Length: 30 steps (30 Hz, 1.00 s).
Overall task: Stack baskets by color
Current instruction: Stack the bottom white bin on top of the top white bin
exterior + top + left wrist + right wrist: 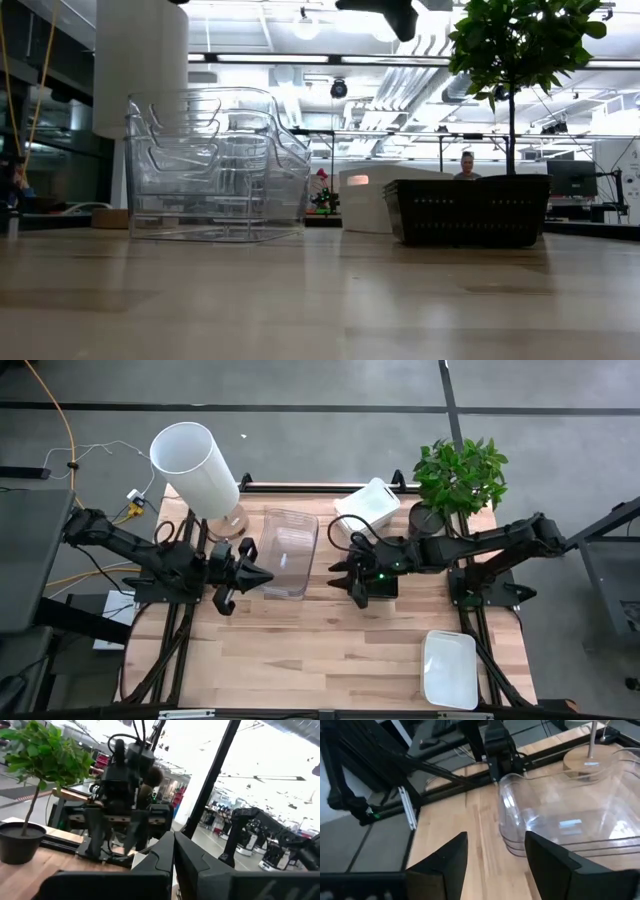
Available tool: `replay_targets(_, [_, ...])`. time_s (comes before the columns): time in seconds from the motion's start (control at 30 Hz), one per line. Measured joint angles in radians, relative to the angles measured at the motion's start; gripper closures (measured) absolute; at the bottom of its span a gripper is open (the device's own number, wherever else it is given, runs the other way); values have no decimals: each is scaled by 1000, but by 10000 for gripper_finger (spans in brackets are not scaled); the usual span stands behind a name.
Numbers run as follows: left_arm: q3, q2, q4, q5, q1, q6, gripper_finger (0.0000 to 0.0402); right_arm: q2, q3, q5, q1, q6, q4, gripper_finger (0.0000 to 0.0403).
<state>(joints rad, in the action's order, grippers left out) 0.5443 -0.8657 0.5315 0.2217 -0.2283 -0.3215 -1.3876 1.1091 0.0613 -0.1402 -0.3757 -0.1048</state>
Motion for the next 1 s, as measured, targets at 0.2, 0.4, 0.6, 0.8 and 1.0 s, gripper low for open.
replay_targets(0.2, [-10, 32, -16, 7, 0, 36, 401, -1, 0, 14, -37, -55, 13, 219])
replay_targets(0.4, [-10, 29, -17, 10, 0, 44, 401, -1, 0, 12, -72, -72, 17, 219])
replay_targets(0.6, [-11, 26, -18, 10, -1, 37, 401, -1, 0, 10, -99, -71, 20, 219])
replay_targets(0.8, [-10, 26, -18, 10, 0, 37, 401, 0, 0, 10, -104, -51, 20, 219])
replay_targets(1.0, [-10, 26, -19, 25, 0, 37, 401, 12, 0, -68, -108, -95, -48, 219])
